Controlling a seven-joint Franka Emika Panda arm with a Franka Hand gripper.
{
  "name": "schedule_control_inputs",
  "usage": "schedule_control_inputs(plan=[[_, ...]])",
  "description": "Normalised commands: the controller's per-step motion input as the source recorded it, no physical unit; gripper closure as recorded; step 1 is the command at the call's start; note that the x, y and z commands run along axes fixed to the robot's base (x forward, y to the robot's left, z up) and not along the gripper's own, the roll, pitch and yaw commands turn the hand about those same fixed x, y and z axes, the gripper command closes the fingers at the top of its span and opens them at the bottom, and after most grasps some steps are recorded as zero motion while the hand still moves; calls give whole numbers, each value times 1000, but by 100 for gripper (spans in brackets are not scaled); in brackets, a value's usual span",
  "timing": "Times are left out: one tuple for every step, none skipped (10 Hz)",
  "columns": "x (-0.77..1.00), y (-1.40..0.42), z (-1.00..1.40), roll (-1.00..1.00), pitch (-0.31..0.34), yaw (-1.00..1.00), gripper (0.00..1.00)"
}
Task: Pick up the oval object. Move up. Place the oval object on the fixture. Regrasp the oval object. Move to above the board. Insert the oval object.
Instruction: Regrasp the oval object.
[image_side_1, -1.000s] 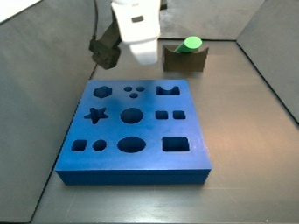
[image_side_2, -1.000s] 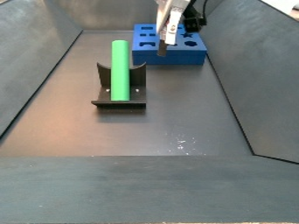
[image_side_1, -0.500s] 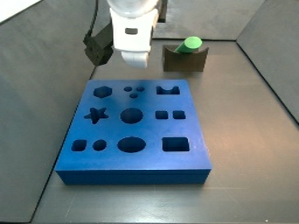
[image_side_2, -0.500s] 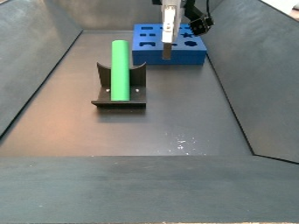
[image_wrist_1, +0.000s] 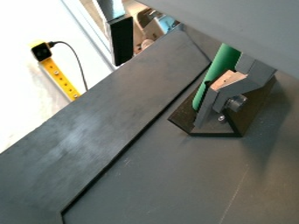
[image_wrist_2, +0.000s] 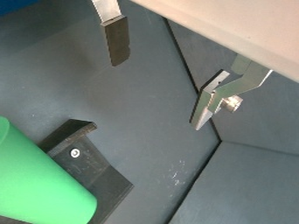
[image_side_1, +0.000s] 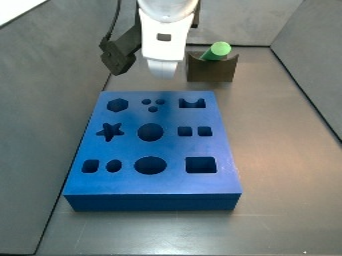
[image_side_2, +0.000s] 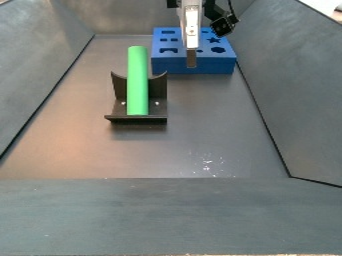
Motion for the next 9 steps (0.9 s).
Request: schedule_control_inputs(plan=[[45,-38,-12,77,-47,342,0],[42,-43,-13,72,-97,273,0],[39,-43,-5,68,-109,208,0],[1000,-23,-2,55,-130,134,0],[1000,-19,-6,58,-123,61,0],[1000,-15,-33,79,-102,5,0],[1000,-14,-38,93,-86,-24,0],[1000,-12,-40,100,-59,-43,0],[1000,-12,-42,100,-26,-57,0]])
